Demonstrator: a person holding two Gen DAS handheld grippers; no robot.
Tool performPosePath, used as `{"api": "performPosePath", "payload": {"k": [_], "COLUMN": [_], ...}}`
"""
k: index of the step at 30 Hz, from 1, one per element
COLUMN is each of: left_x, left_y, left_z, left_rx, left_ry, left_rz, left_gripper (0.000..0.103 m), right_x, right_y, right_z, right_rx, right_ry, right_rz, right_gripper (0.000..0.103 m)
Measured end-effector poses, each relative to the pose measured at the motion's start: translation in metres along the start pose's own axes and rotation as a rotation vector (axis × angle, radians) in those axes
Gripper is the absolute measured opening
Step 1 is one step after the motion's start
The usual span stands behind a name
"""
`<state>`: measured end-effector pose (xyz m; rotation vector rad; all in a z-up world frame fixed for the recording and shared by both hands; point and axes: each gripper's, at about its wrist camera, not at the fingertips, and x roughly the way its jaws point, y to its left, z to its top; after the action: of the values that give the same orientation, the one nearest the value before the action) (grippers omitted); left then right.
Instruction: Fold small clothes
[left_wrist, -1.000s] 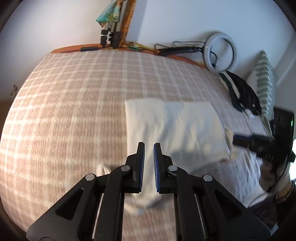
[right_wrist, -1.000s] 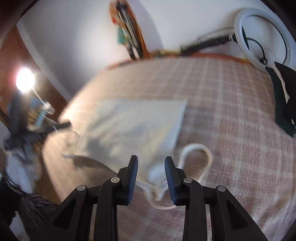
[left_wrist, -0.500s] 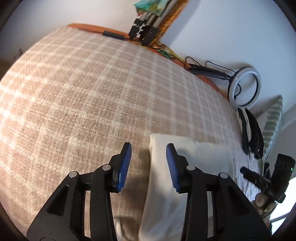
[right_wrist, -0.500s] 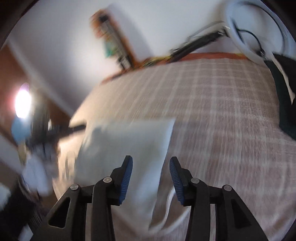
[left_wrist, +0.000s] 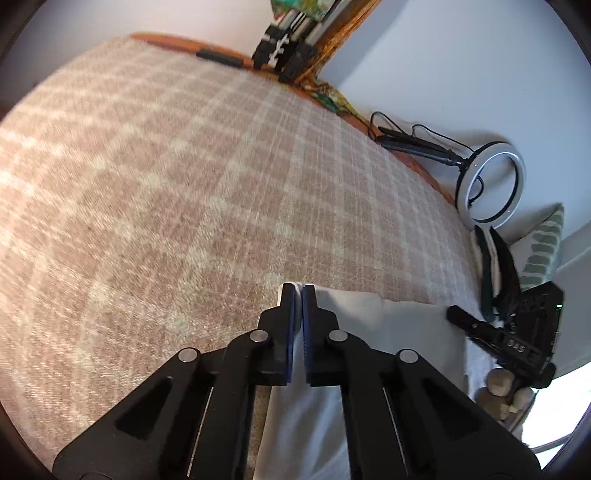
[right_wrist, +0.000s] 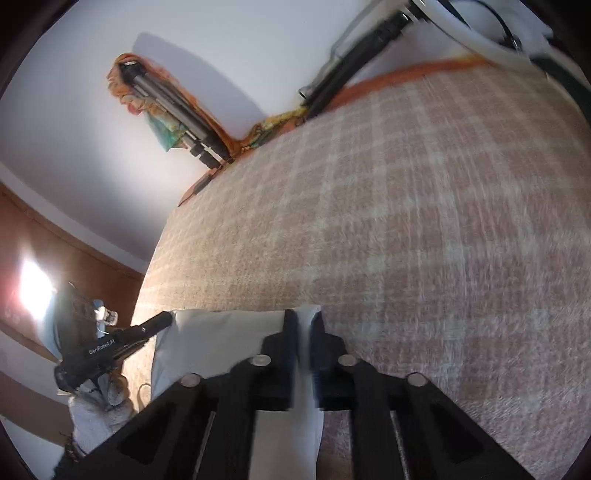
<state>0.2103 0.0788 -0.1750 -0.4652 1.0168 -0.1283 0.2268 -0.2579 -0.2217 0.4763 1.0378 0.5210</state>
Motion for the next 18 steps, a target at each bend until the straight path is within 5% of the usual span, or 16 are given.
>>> {"api": "performPosePath", "payload": {"k": [4,6,10,11,12,15,18], "left_x": [-0.004,-0.004,-0.014,-0.017,-0.020,-0.027,-0.030], "left_y": [-0.004,0.003,0.004,0.004,0.005,0.010,0.012], "left_z": [-0.002,-0.002,-0.004,-0.006,-0.008,-0.015,-0.022], "left_rx": [0.055,0.022,0.036,0.044,0.043,0.023,0.006], "left_ry": [-0.050,-0.034,-0.018,-0.009,0.004,0.040,0.078], "left_rz": [0.109,0.083,0.063,0.059,0.039,-0.008,-0.053], "left_gripper": [0.000,0.000,0.000,0.001,0.005,0.040,0.042], "right_x": [-0.001,0.004,-0.006,-0.015,-0.022,-0.039,-0.049], "right_y": [0.005,0.004,0.001,-0.001,-0.004,-0.009,-0.014], "right_z": [0.001,0.001,0.002,0.000,-0.002,-0.011,-0.026], "right_rx": [-0.017,-0.022,0.012,0.019,0.023,0.034,0.037], "right_ry": [-0.027,-0.010,-0.002,-0.019,-0.020,-0.004,0.028], "right_rz": [-0.092,-0.105,-0.080,-0.081,-0.073,-0.028,0.004], "right_gripper": [0.002,0.004,0.043,0.043,0.043,0.042,0.043]}}
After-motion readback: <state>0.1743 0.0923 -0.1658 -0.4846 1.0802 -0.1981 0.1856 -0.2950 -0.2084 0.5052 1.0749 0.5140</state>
